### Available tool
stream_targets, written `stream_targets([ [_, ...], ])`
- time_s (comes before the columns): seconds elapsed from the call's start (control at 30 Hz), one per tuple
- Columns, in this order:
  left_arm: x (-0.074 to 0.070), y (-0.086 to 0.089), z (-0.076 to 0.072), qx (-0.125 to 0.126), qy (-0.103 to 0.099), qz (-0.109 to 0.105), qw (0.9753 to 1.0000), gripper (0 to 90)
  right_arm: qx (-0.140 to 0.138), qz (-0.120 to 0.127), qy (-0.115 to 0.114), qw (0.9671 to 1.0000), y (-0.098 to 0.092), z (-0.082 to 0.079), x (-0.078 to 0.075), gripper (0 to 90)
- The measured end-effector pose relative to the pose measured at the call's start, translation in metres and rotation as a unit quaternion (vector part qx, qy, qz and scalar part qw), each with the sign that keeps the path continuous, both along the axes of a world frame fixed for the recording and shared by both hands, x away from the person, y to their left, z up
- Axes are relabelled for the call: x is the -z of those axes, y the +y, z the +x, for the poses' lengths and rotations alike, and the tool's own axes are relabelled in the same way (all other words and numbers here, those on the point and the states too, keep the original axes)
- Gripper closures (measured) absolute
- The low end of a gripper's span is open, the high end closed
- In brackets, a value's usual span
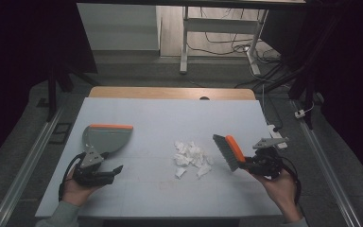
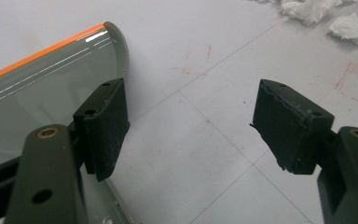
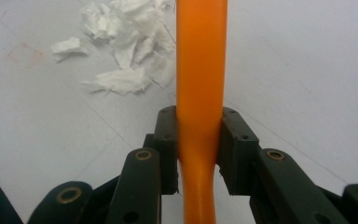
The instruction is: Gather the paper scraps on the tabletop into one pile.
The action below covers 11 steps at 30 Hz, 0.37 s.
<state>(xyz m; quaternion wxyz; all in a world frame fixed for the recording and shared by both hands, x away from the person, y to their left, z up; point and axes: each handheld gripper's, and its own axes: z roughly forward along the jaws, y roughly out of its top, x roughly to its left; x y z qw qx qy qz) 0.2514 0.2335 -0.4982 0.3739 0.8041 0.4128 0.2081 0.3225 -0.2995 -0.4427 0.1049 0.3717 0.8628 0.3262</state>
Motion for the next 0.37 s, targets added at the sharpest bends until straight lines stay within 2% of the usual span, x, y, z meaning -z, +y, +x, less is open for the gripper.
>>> stream_targets([
  [0.37, -0.0002, 0.0005, -0.0004, 0.0, -0.001, -0.002, 1.0, 27.5, 0.004, 0.006, -0.015, 0.9999, -0.0072, -0.0035, 0.0035, 71.0],
])
